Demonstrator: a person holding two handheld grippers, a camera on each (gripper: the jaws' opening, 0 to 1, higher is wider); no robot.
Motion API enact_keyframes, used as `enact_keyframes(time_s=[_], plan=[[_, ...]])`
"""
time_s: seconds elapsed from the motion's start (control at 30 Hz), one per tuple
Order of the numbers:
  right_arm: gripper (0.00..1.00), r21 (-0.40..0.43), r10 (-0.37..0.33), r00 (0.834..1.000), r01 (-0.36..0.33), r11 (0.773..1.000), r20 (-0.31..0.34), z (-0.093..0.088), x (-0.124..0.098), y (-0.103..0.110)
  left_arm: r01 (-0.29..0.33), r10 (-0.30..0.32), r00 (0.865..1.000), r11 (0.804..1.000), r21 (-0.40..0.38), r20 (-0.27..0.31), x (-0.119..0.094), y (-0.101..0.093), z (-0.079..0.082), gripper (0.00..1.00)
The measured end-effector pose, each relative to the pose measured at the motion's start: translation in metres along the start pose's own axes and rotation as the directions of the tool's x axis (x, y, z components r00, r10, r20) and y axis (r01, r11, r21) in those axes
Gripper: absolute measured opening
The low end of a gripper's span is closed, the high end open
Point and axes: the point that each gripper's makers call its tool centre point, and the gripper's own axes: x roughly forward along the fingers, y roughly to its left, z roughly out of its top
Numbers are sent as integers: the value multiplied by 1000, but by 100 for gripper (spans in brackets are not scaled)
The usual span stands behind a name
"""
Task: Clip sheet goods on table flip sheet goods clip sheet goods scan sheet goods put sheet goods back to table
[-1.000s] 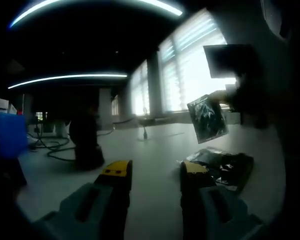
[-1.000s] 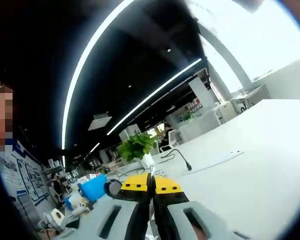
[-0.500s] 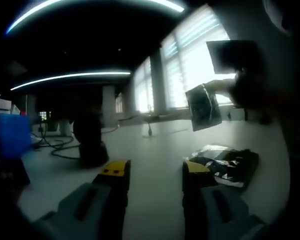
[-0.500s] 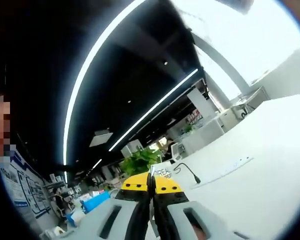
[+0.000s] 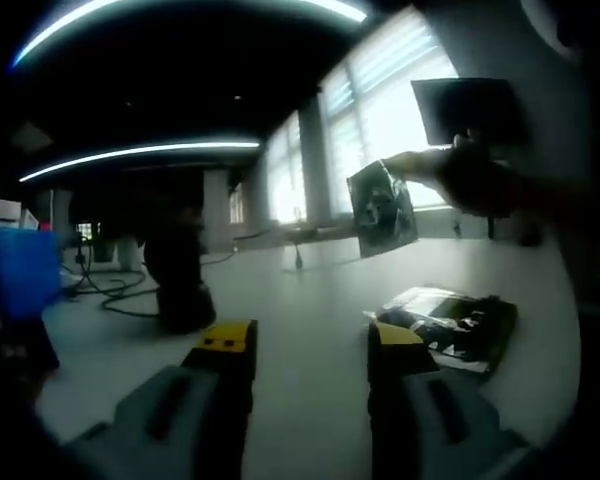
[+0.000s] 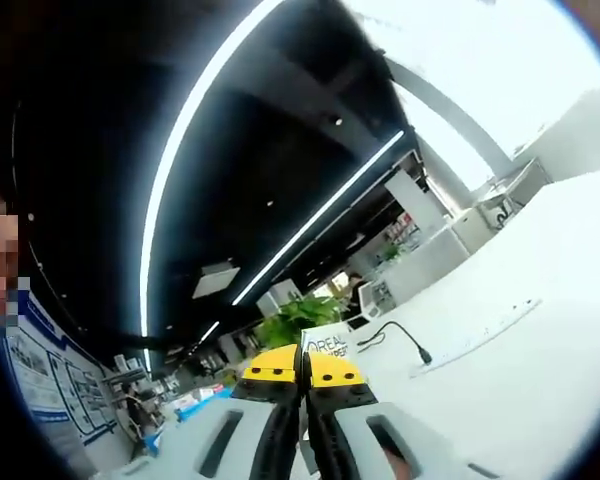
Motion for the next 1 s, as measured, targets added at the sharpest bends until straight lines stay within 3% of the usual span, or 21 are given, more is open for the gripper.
enact_keyframes(time_s=[0.4,0.83,1.0], plan=[[0,100,-2,1000,1,995,11,-10,28,2,8,-8,1000,1000,-8,-1,0,-1,0,36],[0,119,37,999,-38,992,13,-18,56,19,15,-15,1000,1000,-7,-11,2,-2,-1,36],[0,101,55,998,-57,993,23,-13,74,28,13,-13,1000,1000,-5,-11,2,-2,-1,36]])
